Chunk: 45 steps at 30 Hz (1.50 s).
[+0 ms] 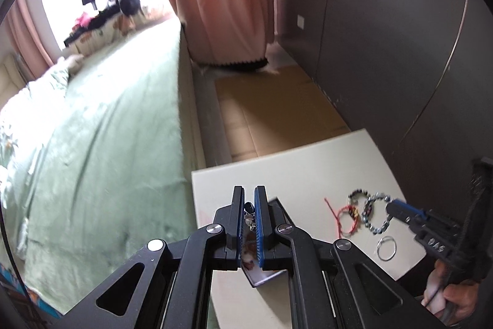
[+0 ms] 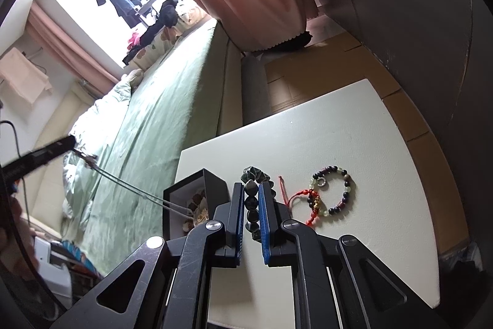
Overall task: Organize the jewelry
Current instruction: 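Lower the silver chain into the black box and open the left tool, then move the left tool to the red-string bead bracelet on the table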
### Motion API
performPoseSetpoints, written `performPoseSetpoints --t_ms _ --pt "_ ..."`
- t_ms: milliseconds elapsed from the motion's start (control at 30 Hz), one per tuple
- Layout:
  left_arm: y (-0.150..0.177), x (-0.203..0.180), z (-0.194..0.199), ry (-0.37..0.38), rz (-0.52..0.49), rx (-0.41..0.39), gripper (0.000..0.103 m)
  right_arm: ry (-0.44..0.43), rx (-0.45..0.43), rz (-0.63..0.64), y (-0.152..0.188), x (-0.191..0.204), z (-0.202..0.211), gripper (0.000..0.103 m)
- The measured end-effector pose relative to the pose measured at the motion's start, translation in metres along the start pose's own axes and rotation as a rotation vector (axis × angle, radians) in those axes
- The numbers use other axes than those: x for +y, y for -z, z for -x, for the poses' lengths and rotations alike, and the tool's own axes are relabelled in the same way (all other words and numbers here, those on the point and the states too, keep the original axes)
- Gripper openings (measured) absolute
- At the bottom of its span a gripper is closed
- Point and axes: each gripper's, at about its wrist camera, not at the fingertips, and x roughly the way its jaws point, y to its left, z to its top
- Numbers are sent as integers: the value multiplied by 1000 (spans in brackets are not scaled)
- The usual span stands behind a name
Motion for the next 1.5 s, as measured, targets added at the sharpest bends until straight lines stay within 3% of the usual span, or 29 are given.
performPoseSetpoints --t_ms 300,500,567,633,700,967,1000,1067,1133,1233,1300,1500 --pt "21 5 -49 78 56 93 7 -31 5 22 1 15 -10 11" --pt "26 17 -57 103 85 133 8 -70 14 34 2 28 -20 11" --pt "28 27 -54 99 101 135 15 -98 14 34 2 34 -23 11" --pt "32 38 -51 95 122 132 46 -132 14 37 2 42 -28 11" --pt "35 48 -43 84 138 108 63 -160 18 46 4 53 -34 11" --pt "48 84 -23 48 197 85 65 -250 35 77 11 89 -59 13" --pt "49 86 -20 49 203 83 65 -231 40 97 11 95 -61 17" --pt "52 88 -17 55 211 80 65 -213 62 104 13 97 -63 51" --pt "55 87 -15 64 208 75 65 -203 55 90 14 91 -57 57" --pt "56 81 -11 78 206 60 66 -182 63 72 12 77 -43 57" --pt "56 74 -11 98 201 53 72 -168 57 52 12 64 -31 60" --pt "55 45 -7 156 159 39 82 -110 31 30 11 30 2 78"
